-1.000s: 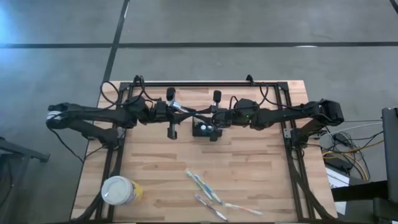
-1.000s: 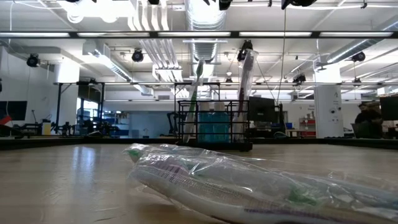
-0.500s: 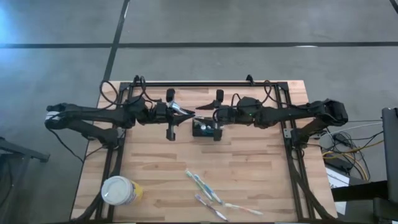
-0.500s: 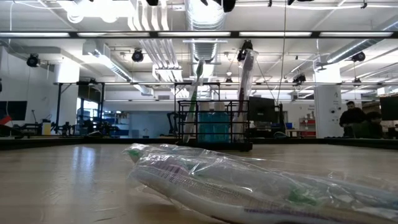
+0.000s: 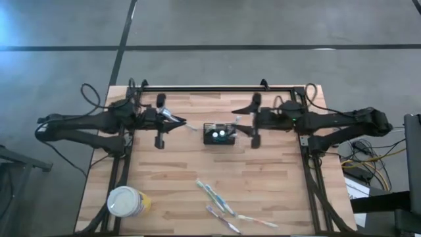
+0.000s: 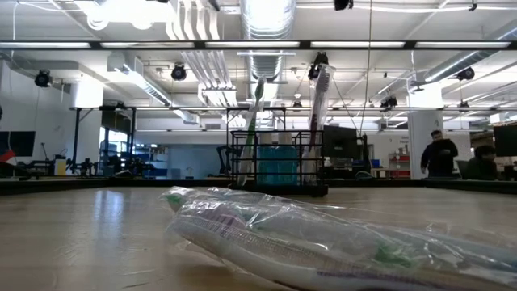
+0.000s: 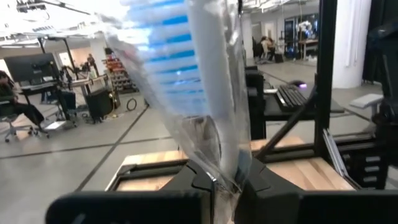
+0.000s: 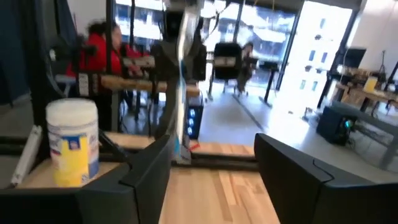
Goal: Pick & Place toothbrushing station
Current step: Put the left blue toothbrush into the wire organizer
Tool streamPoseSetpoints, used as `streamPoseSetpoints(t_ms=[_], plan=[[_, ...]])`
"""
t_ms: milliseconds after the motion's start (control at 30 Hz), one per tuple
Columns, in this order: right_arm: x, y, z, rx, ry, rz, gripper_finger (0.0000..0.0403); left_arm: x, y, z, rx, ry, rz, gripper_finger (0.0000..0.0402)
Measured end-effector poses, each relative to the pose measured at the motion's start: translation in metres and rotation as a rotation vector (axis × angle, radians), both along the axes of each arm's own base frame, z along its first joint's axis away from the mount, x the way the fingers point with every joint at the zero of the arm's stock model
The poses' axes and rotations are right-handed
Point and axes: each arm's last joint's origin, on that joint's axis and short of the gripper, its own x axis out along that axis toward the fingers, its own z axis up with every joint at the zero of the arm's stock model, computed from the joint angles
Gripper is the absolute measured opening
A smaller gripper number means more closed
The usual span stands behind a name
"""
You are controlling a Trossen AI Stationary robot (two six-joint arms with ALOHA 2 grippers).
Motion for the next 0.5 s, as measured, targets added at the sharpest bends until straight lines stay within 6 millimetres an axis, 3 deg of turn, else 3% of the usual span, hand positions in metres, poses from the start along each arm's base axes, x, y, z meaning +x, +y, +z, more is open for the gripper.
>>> streamPoseSetpoints(t_ms=[233, 433, 500], plan=[[-0.053, 0.002, -0.028, 0.032, -0.081, 0.005, 0.013, -0.039, -0.001, -0.026, -0.037, 0.0, -0.002, 0.0021], [-0.086, 0.003, -0.05, 0.085, -0.108, 0.015, 0.0025, -0.06, -0.002, -0.051, -0.047, -0.002, -0.002, 0.0021], [-0.096, 0.003, -0.058, 0.1, -0.117, 0.019, 0.0015, -0.066, -0.002, -0.061, -0.057, -0.003, 0.001, 0.0021]])
